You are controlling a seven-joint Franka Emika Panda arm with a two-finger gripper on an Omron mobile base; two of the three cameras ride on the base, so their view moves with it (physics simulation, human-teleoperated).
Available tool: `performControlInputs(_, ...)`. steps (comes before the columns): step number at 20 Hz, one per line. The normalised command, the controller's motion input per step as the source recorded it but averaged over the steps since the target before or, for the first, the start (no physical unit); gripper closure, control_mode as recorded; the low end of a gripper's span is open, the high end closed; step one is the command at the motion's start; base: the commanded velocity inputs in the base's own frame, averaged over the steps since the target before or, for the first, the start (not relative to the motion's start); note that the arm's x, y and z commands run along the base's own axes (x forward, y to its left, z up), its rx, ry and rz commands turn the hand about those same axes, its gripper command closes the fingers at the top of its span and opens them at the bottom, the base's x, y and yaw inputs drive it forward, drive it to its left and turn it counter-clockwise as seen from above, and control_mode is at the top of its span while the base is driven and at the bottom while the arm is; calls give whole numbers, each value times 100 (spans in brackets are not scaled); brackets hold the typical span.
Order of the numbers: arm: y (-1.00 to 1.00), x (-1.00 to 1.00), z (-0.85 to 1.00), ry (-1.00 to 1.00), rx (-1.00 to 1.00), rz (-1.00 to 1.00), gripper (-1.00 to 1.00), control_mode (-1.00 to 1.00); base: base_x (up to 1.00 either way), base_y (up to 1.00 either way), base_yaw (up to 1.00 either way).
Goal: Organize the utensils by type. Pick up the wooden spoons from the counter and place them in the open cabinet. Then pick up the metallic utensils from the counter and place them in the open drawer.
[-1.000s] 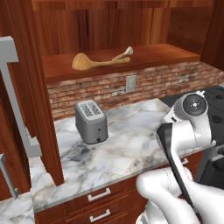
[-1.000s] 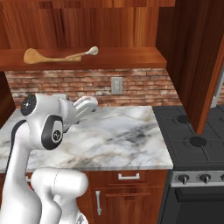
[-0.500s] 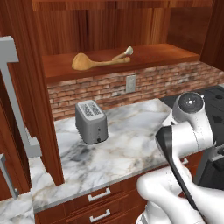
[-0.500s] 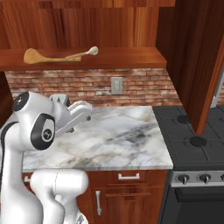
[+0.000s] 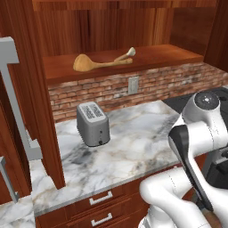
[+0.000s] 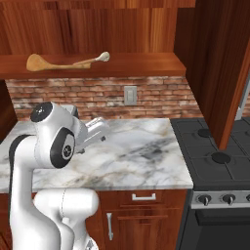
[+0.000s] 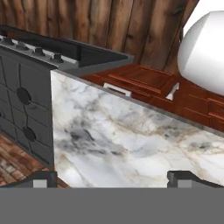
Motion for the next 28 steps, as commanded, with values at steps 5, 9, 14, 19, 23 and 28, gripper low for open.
performControlInputs(5,10,0,-42,0,0,0,-100,-100,0,0,0)
performControlInputs(9,8,-1,-37,0,0,0,-100,-100,0,0,0)
performControlInputs(14,0,0,0,0,0,0,-100,100,-18,0,7)
performControlInputs(19,0,0,0,0,0,0,-100,100,-33,-14,18)
performControlInputs(23,0,0,0,0,0,0,-100,100,-44,-43,18)
performControlInputs(28,0,0,0,0,0,0,-100,100,-57,-52,17)
